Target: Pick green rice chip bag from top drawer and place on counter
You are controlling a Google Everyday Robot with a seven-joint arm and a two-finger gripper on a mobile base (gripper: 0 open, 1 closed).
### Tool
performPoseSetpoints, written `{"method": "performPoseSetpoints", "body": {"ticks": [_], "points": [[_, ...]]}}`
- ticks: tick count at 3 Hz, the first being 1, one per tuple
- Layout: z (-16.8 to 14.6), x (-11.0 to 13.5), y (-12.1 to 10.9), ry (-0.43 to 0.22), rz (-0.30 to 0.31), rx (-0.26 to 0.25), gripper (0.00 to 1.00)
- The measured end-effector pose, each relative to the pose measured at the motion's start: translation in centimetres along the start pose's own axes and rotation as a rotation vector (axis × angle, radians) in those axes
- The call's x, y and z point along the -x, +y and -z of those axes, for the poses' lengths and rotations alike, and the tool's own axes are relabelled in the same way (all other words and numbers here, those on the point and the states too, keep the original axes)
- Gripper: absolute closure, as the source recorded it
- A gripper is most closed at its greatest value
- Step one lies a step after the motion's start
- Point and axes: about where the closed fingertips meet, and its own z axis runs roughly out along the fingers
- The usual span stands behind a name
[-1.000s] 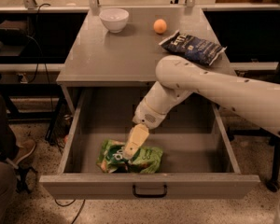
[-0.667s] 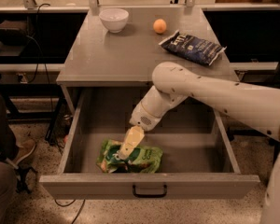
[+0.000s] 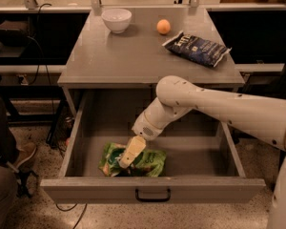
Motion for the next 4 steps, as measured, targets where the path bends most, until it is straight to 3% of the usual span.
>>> {"method": "performPoseSetpoints", "body": {"ticks": [1, 3, 4], "points": [[-0.8, -1.4, 0.2, -0.010, -0.010, -0.002, 0.00], [-0.8, -4.3, 1.0, -0.038, -0.044, 0.002, 0.40], [1.5, -5.2, 1.2, -0.110, -0.058, -0.014, 0.65]]}}
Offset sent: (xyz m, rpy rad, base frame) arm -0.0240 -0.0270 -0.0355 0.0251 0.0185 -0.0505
